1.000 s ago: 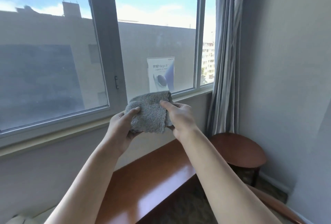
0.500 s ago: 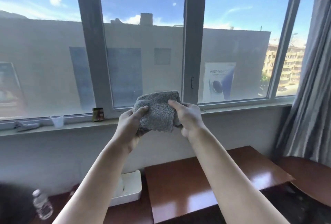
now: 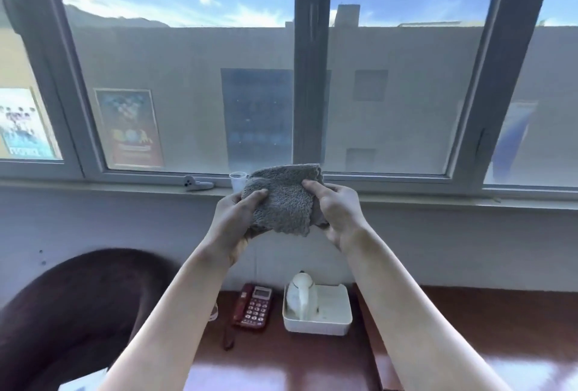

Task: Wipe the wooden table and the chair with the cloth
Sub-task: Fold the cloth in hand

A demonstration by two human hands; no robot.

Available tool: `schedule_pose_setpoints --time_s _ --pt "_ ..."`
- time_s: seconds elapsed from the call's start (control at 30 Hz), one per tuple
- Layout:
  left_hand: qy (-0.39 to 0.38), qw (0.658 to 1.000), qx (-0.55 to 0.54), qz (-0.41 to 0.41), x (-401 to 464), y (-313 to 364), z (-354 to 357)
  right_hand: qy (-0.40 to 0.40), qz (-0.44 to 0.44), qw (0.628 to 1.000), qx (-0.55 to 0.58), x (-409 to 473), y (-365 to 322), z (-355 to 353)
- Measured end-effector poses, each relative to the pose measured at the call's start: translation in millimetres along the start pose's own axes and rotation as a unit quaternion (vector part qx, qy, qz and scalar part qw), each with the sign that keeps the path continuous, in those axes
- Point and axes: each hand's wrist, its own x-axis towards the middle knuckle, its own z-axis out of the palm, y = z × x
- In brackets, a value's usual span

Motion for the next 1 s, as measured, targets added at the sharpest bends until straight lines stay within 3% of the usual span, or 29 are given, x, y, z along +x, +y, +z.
schedule_pose_setpoints --time_s 0.5,1.0 --pt "0.002 0.996 0.043 -0.077 193 -84 -57 0.053 0.031 0.998 -0.030 192 99 45" --pt "-0.075 0.975 0.121 -0.172 334 -211 -19 0.186 0.090 0.972 -0.114 308 174 -36"
